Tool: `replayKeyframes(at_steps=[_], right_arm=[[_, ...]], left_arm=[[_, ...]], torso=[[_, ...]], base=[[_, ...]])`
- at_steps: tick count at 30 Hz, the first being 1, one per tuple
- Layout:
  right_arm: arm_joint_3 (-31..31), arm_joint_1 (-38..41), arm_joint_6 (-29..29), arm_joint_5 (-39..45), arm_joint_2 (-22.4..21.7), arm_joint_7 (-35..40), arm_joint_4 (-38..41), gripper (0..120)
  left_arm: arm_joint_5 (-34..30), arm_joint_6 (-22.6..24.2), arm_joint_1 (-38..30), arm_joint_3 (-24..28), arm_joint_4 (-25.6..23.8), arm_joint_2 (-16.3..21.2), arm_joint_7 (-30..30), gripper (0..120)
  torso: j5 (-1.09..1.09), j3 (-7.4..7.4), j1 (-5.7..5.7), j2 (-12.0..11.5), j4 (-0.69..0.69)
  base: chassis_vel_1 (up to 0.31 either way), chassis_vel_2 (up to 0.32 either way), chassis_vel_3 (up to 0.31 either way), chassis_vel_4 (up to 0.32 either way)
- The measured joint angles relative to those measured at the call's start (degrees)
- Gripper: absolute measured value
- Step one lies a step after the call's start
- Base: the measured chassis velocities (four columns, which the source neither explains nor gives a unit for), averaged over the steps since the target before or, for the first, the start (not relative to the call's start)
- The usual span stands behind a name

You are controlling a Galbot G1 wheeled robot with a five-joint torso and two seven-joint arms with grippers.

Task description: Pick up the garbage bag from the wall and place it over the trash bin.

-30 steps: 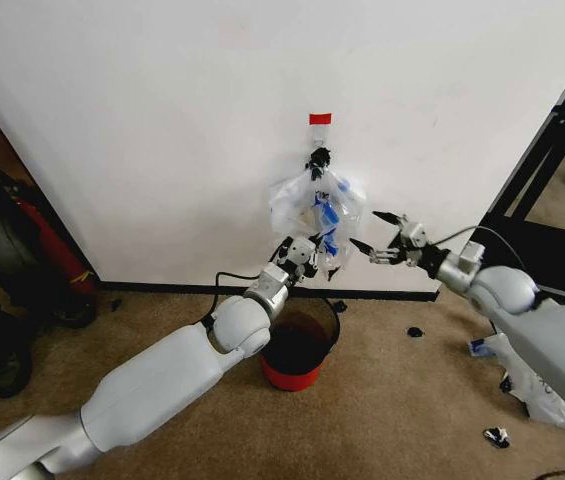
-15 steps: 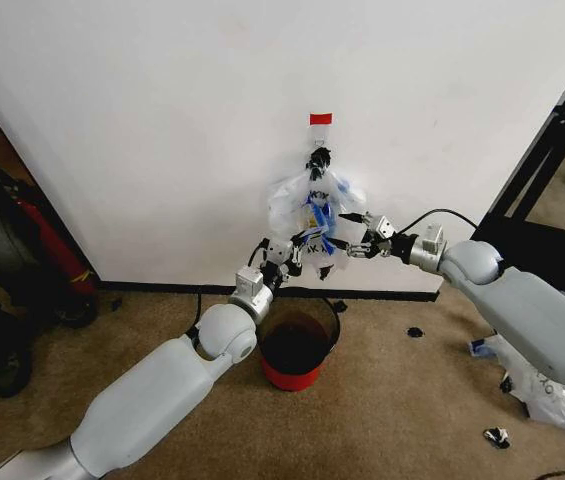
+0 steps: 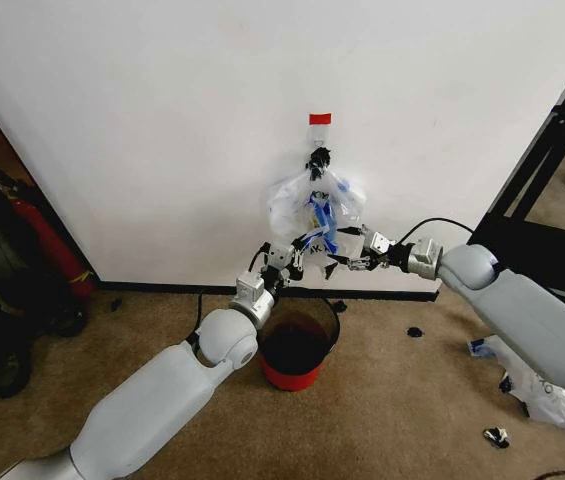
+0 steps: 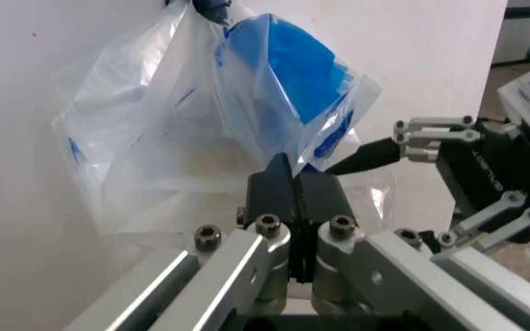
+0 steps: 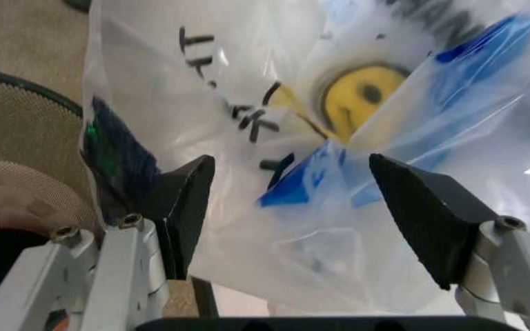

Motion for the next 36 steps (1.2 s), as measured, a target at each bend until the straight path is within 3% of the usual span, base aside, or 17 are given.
replayKeyframes(at_steps=[8, 21, 25, 31, 36], right_arm=[[0.45, -0.24, -0.4, -1.51, 0.57, 0.12, -0.62, 53], [2.33, -1.57, -0.93, 0.05, -0.59, -0.6, -0.47, 2], [3.7, -2.75, -0.79, 1.29, -1.37, -1.18, -0.34, 0], [5.13, -6.98, 0.89, 14.43, -3.9, 1.88, 3.03, 0], [11.02, -17.03, 5.08, 31.47, -5.56, 10.67, 12.27, 0]], left_arm=[[0.41, 0.01, 0.59, -0.45, -0.07, 0.03, 0.02, 0], [0.72, 0.11, 0.48, -0.29, 0.06, -0.05, 0.04, 0], [0.72, 0.12, 0.48, -0.36, 0.11, -0.14, 0.05, 0], [0.72, -0.04, 0.76, -1.4, 0.11, -0.33, 0.01, 0], [0.34, -0.73, 2.22, -3.4, -0.66, -0.51, -0.02, 0]], torso=[[0.0, 0.0, 0.0, 0.0, 0.0], [0.0, 0.0, 0.0, 0.01, 0.0], [0.0, 0.0, 0.0, 0.01, 0.01], [0.0, 0.0, 0.0, 0.01, 0.0], [-0.01, 0.0, -0.01, 0.01, 0.01]], base=[[0.0, 0.0, 0.0, 0.0], [0.0, 0.0, 0.0, 0.0], [0.0, 0.0, 0.0, 0.0], [0.0, 0.0, 0.0, 0.0], [0.0, 0.0, 0.0, 0.0]])
